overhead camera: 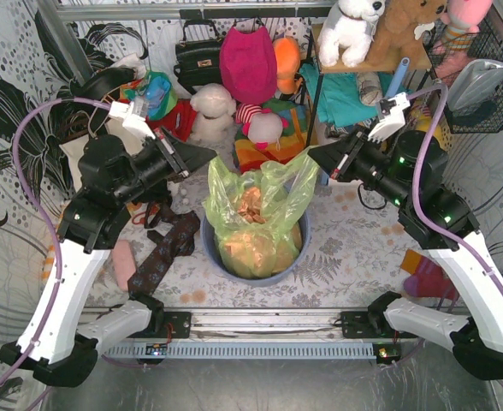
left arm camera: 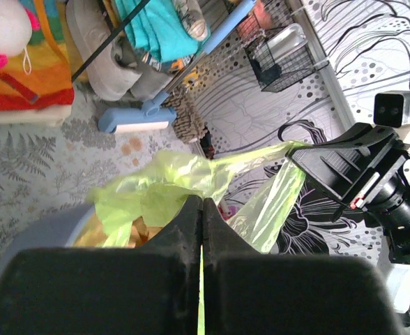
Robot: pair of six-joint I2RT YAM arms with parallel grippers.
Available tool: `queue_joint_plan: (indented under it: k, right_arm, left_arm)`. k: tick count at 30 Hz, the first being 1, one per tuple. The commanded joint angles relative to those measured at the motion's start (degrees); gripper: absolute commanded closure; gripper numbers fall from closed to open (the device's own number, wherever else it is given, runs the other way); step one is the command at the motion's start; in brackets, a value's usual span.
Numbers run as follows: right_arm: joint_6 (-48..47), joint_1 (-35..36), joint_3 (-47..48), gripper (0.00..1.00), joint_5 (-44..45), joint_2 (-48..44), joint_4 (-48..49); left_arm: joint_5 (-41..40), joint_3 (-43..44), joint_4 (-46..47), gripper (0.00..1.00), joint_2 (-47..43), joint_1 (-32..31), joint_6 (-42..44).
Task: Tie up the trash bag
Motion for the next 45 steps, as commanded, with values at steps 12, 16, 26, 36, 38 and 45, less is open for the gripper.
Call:
queue_joint_plan:
  k: [12, 16, 26, 36, 38, 45]
  right_arm:
    - [-5.74, 0.35, -1.0, 1.0, 6.1, 1.7, 2.18]
    - [-7.04, 0.36, -2.81, 1.0, 7.98, 2.58, 3.16]
    - [-13.09, -0.09, -1.17, 1.0, 16.33, 8.25, 4.28]
    - [-15.93, -4.61, 3.15, 1.0, 12.17, 15.26, 9.2]
    - [-16.51, -4.71, 3.3, 1.0, 10.54, 15.28, 11.01]
    - [-17.91, -4.7, 6.33, 1.0, 5.62, 14.04, 14.11]
  left_arm:
    - [-4.56, -1.17, 7.64, 1.0, 2.5, -0.08, 4.71]
    - [-4.74, -2.38, 9.12, 1.0, 4.91, -0.08, 5.84]
    - [-3.85, 0.66, 13.5, 1.0, 15.28, 0.86, 7.69]
    - [-6.9, 10.76, 12.19, 1.0, 25.34, 2.2, 10.07]
    - [-6.82, 11.28, 13.54, 1.0, 26.15, 2.36, 9.35]
    - [-3.29, 12.44, 21.89, 1.0, 25.4, 2.65, 5.83]
